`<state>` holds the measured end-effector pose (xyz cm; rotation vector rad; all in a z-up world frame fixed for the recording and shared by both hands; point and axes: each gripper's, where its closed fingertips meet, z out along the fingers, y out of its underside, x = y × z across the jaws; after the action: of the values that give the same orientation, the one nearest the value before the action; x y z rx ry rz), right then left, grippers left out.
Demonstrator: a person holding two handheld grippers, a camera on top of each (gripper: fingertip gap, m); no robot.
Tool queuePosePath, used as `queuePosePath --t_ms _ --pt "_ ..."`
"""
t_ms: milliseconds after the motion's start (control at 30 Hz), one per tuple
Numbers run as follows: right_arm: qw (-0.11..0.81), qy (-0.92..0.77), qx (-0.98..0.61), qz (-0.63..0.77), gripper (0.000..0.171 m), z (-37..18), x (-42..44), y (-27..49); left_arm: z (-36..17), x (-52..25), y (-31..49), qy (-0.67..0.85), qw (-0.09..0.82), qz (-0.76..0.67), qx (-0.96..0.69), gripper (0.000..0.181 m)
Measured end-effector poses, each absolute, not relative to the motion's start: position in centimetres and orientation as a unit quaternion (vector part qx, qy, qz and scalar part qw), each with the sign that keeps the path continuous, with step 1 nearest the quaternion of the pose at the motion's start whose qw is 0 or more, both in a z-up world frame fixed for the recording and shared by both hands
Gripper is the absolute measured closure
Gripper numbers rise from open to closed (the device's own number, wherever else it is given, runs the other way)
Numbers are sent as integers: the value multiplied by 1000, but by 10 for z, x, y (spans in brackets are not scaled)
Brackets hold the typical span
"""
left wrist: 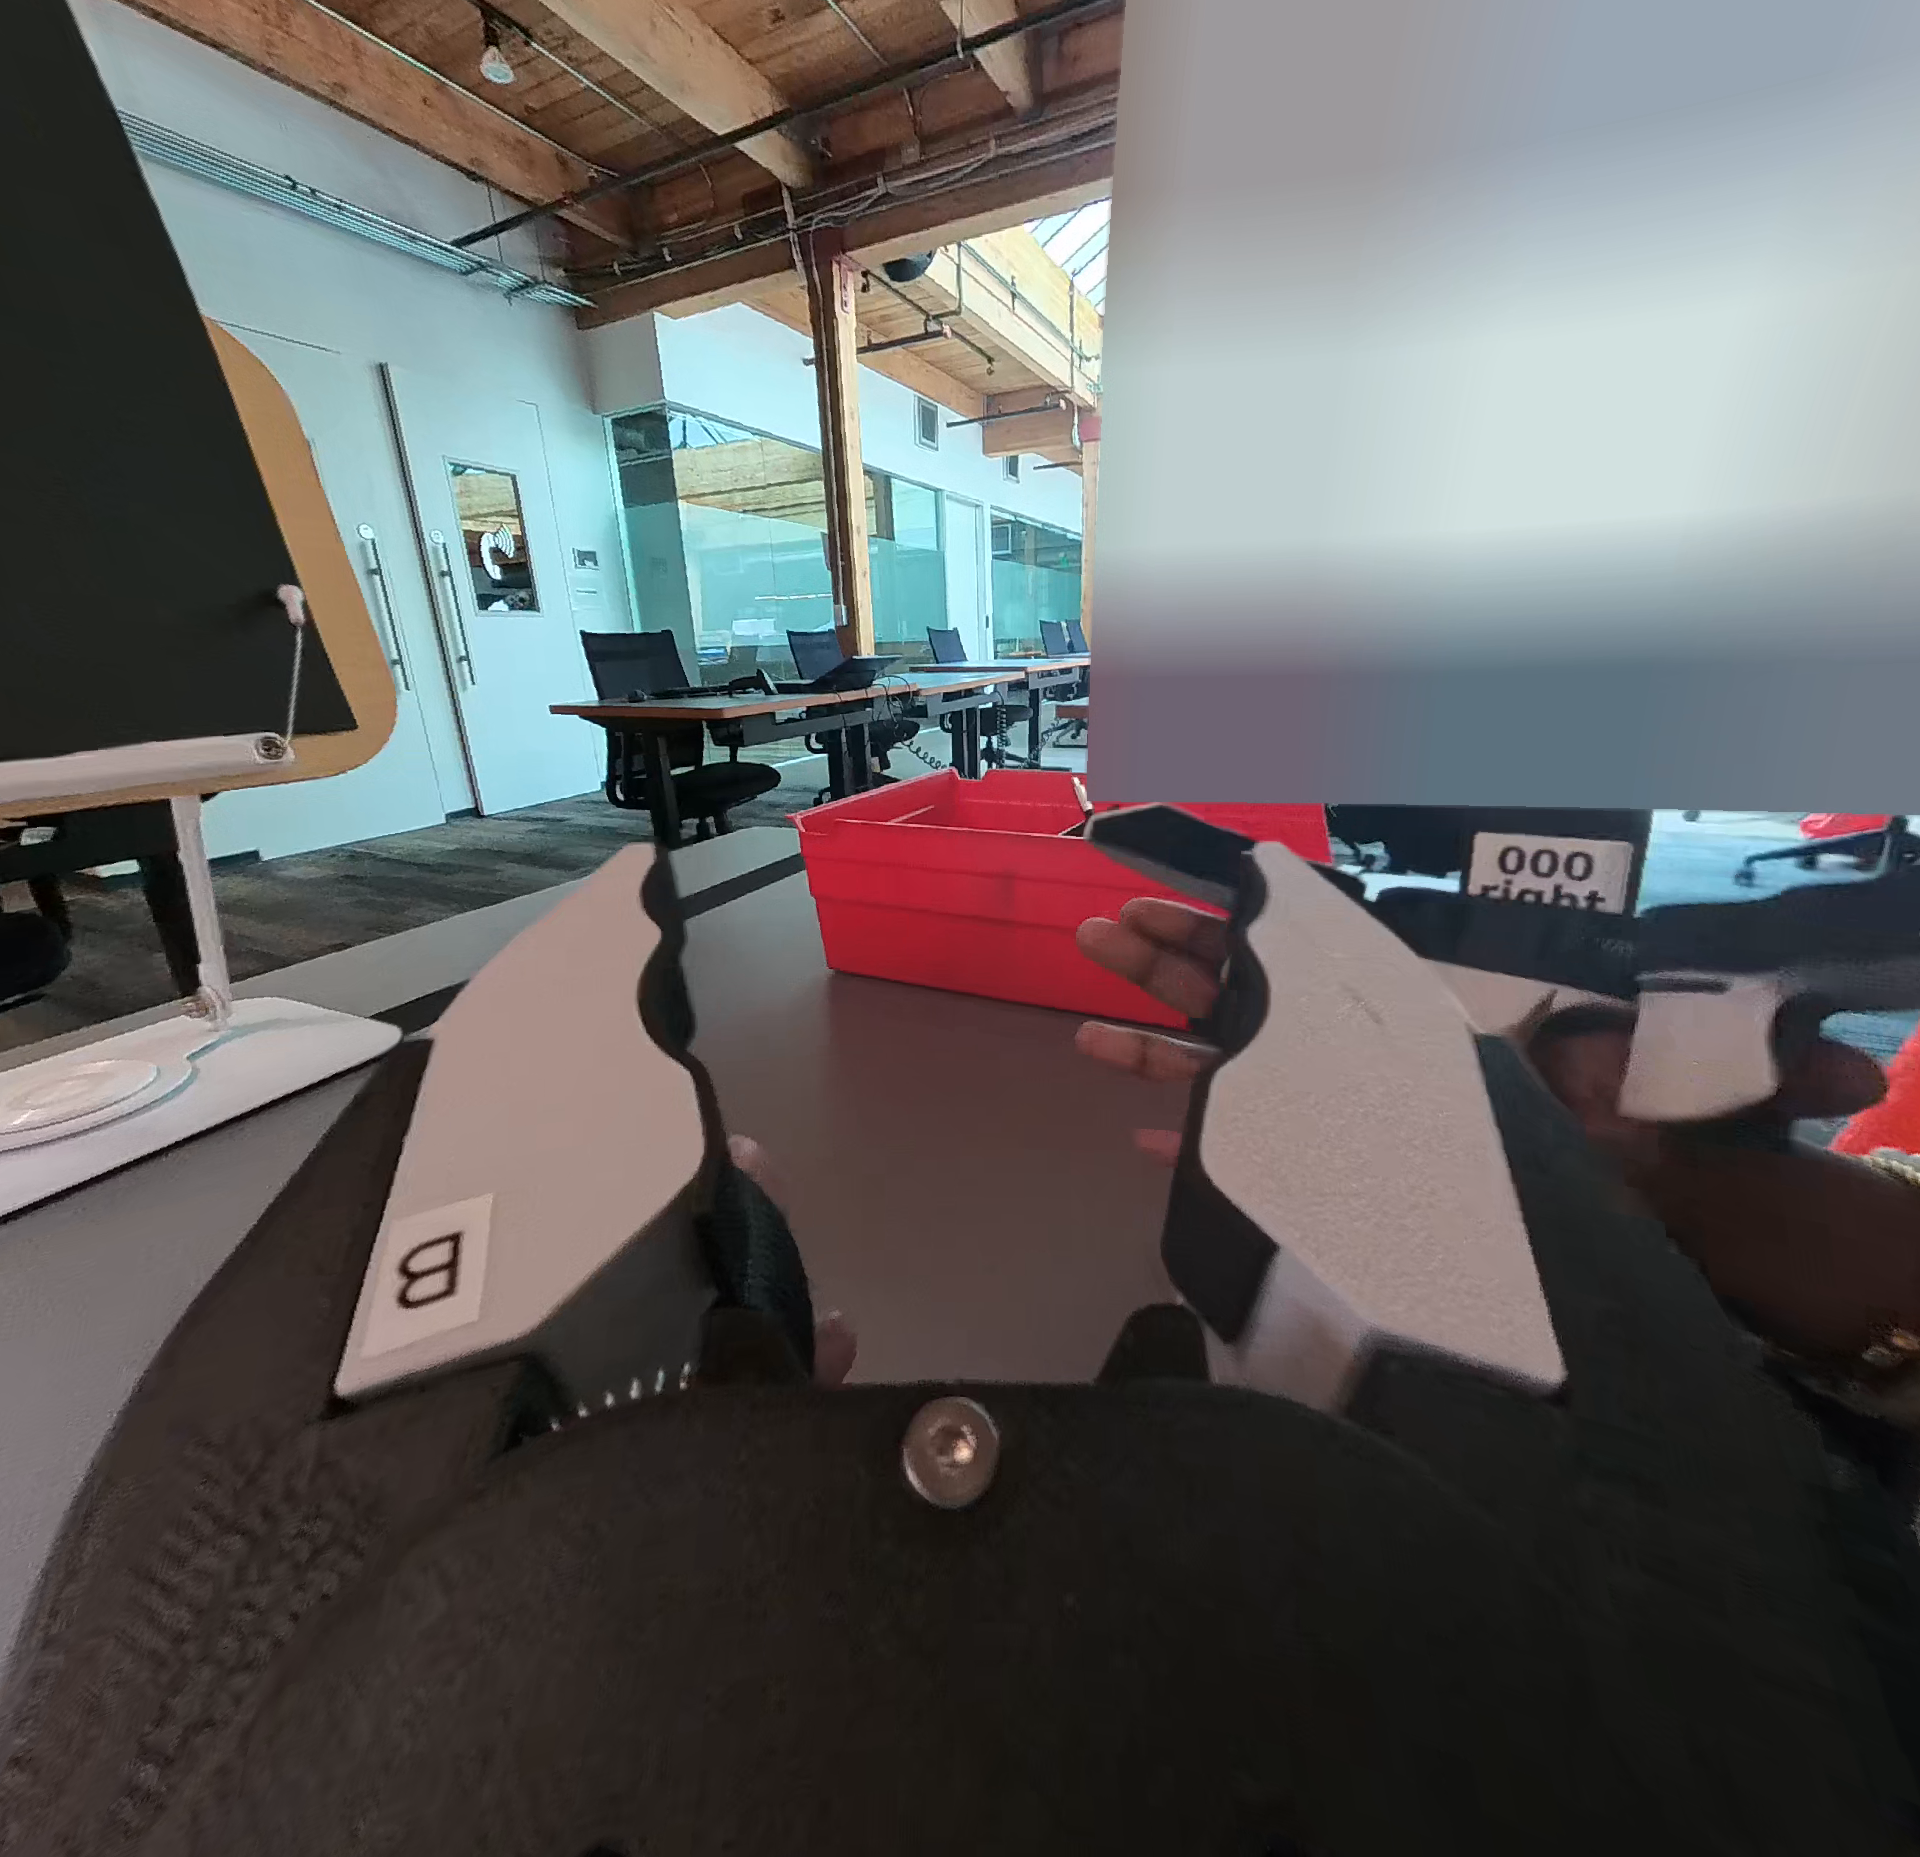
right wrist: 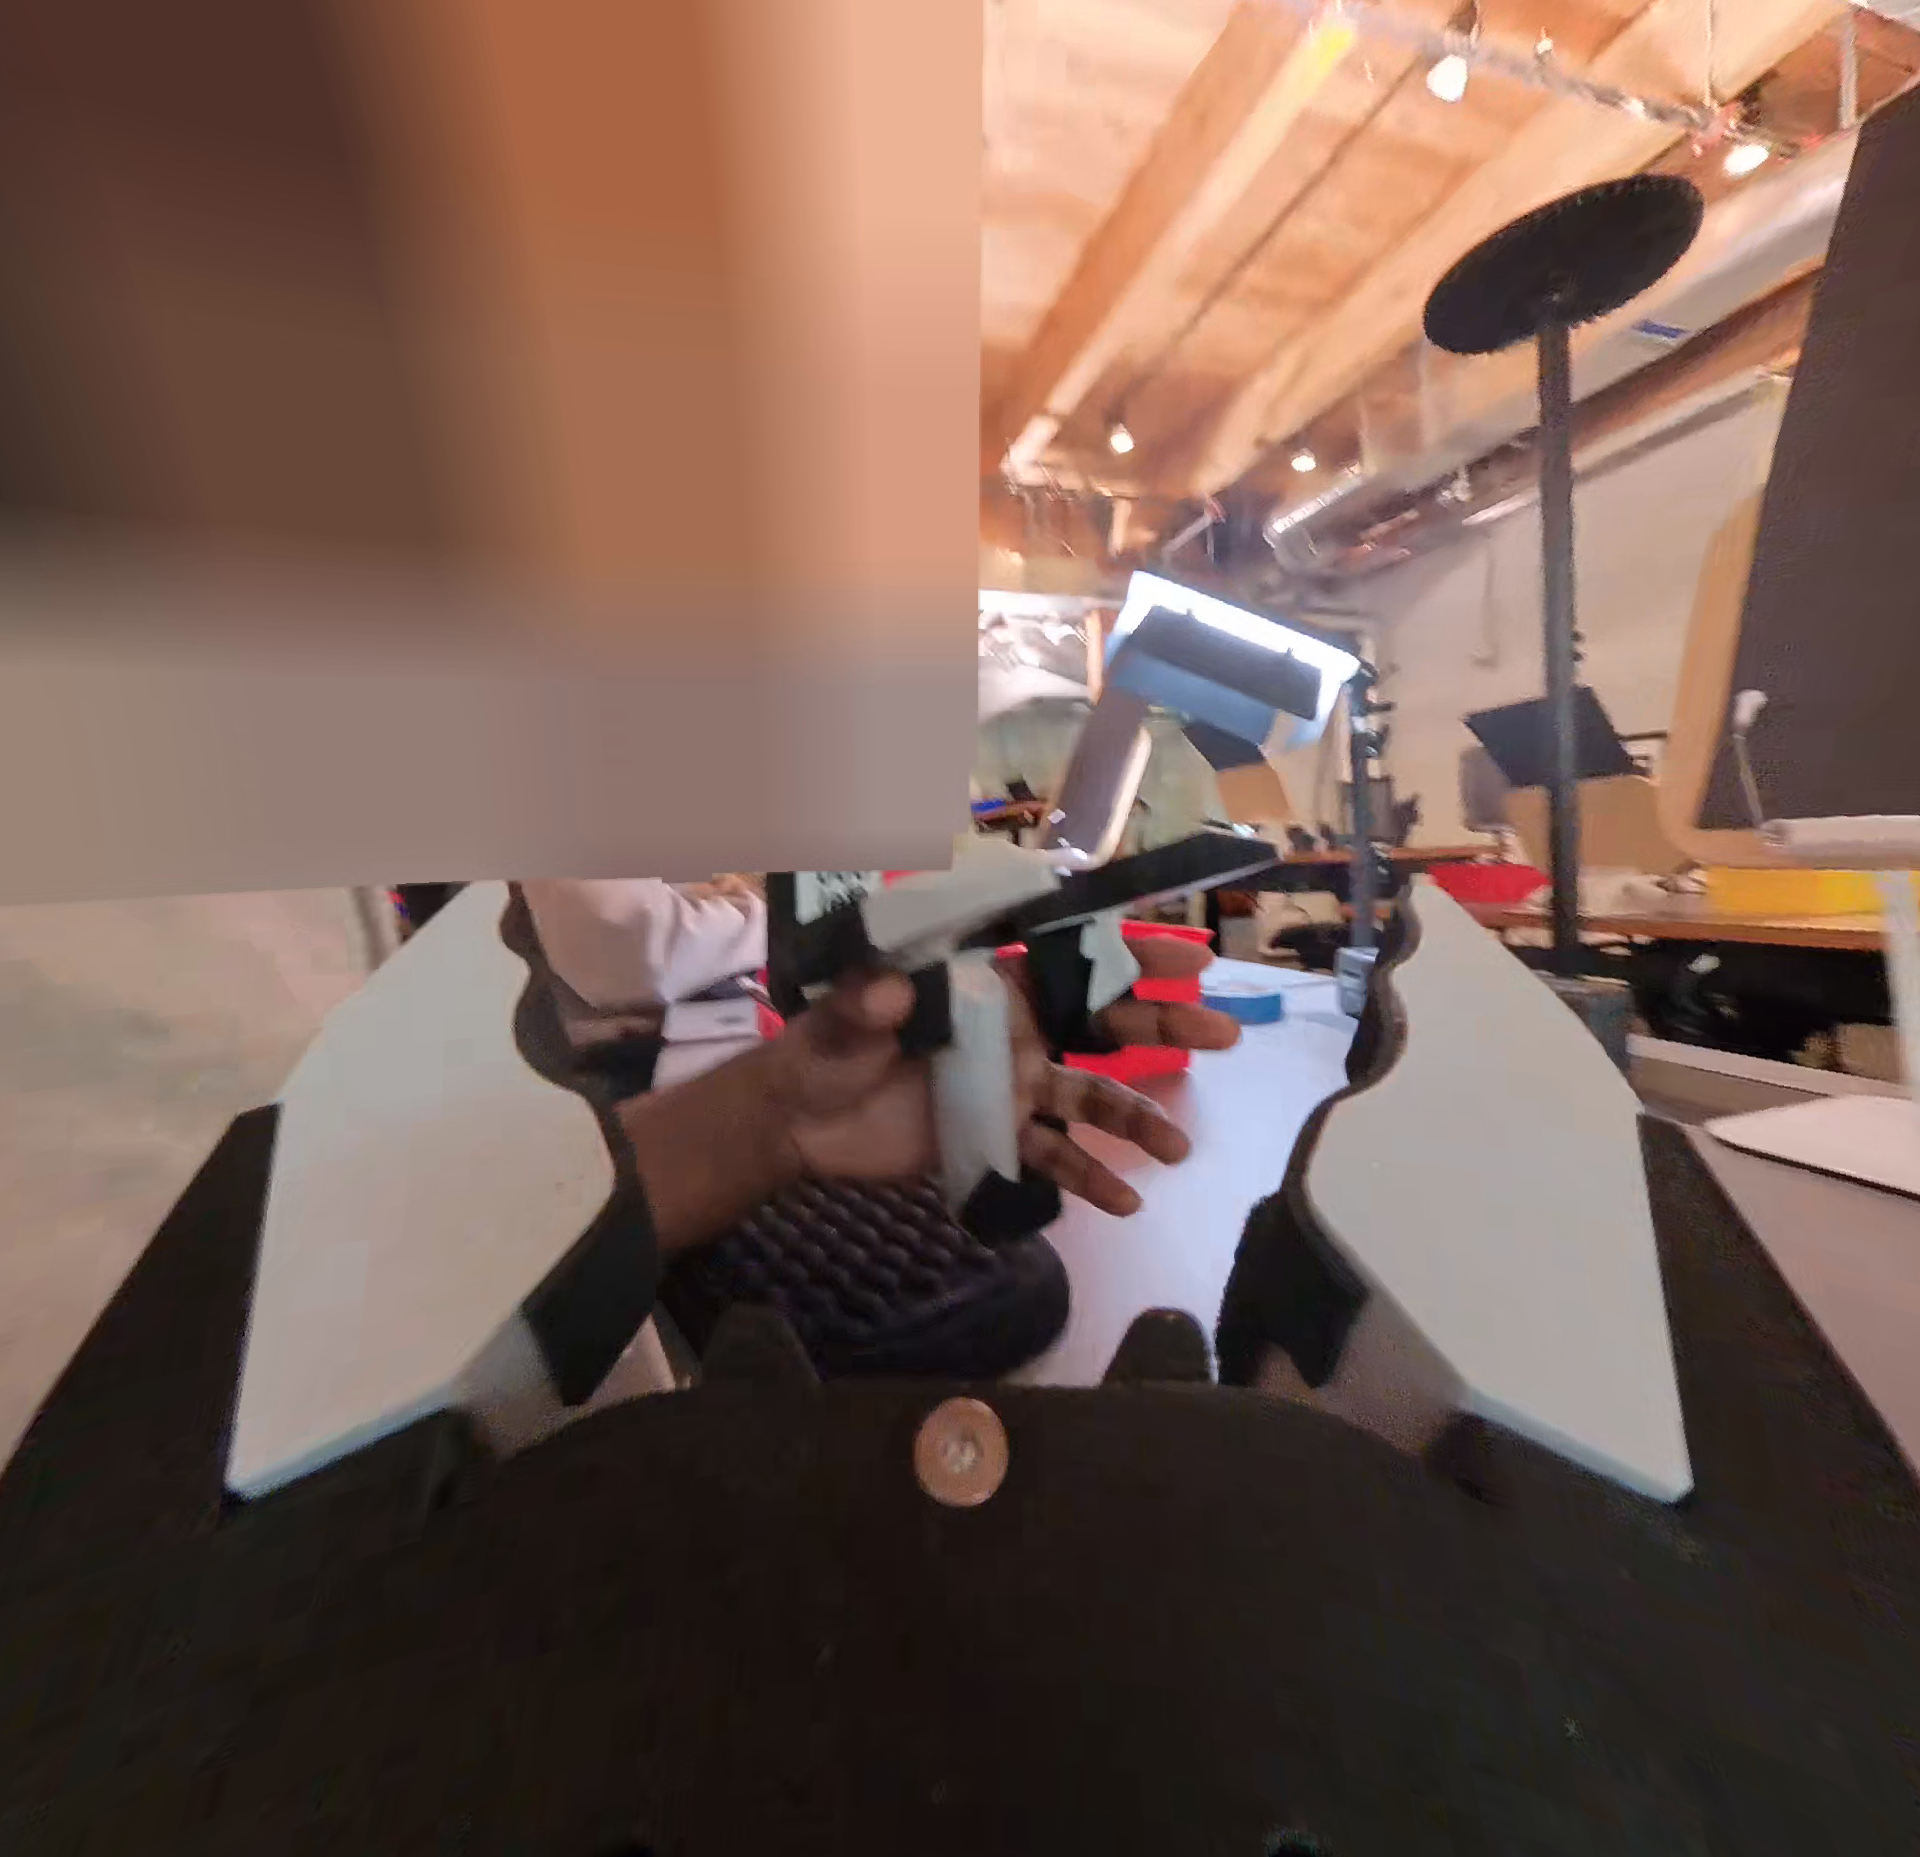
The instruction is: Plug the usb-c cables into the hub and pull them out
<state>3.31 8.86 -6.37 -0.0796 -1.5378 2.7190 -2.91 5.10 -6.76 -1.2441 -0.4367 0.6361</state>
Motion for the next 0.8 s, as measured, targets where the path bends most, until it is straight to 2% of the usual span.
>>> queuePosePath --t_ms 100,267,400,467,533,600,700,800 --pt "52 -509 -41 858 26 -68 27 84 -57 -16 40 -193 738 299 -573 61" --pt "98 -500 -65 858 26 -66 14 90 -14 24 -3 -162 704 379 -579 58" --pt "158 -506 -69 845 26 -67 11 89 24 53 -84 -201 619 512 -560 57" --pt "222 -503 -79 831 29 -66 3 94 32 66 -137 -253 557 572 -546 61" --pt "302 -497 -91 808 48 -65 -7 104 23 78 -189 -298 474 615 -555 67" --pt "313 -475 -109 816 55 -59 -8 113 -3 85 -229 -343 400 609 -592 67" --pt "287 -461 -169 822 53 -62 -24 124 -55 79 -276 -436 357 530 -634 76" --pt "285 -463 -180 820 52 -64 -28 125 -97 71 -323 -479 247 492 -684 97"
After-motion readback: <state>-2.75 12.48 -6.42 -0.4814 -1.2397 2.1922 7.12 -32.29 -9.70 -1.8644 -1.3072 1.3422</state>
